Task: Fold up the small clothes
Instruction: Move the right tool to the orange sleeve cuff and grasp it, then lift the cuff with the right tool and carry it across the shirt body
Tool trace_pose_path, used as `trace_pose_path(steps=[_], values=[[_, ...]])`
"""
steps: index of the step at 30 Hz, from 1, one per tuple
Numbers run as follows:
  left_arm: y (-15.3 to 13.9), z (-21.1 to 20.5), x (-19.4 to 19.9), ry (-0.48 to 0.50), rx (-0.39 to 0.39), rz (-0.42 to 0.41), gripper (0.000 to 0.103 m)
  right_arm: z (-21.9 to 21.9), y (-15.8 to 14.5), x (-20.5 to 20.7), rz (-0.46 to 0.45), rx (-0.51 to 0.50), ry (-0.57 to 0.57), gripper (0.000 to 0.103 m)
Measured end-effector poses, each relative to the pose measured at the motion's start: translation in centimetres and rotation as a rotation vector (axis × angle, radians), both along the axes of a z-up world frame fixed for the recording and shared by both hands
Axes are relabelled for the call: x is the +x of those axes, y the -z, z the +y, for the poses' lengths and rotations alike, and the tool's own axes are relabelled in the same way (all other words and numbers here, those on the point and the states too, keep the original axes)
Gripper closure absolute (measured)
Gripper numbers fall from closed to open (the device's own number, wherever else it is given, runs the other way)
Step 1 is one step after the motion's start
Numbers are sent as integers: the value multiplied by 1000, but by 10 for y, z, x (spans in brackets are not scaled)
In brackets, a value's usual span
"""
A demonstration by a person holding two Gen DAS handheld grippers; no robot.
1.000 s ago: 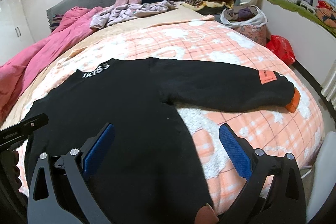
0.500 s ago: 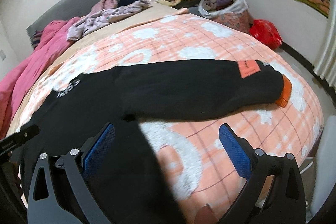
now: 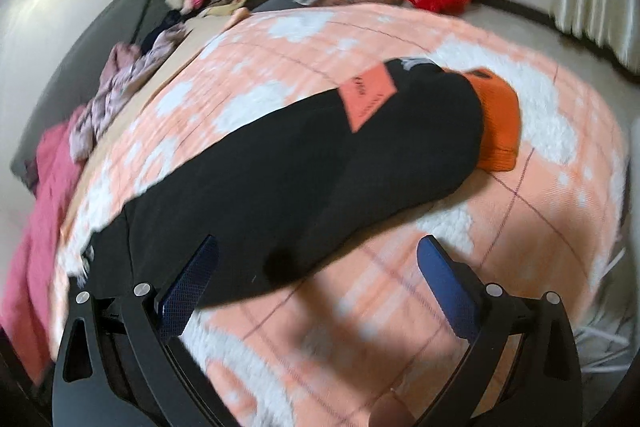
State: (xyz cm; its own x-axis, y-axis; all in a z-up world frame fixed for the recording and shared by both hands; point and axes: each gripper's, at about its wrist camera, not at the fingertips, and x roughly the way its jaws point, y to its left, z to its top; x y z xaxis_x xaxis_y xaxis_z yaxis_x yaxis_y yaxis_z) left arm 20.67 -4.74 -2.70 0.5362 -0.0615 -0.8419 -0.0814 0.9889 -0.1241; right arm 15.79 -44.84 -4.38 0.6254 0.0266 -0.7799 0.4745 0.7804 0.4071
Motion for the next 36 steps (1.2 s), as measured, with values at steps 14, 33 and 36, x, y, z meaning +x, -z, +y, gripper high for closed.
trace_pose_path(steps=[14,33,36], values=[[-1,5,14,-32,9,-6,8,-83,8,15,-184,238,237,4],[-13,13,1,-59,-7,-24,8,-110,-22,1,-348,141,217,86],[-19,14,-4,-60,-14,-36,8,-99,-33,4,-375,105,170,88]])
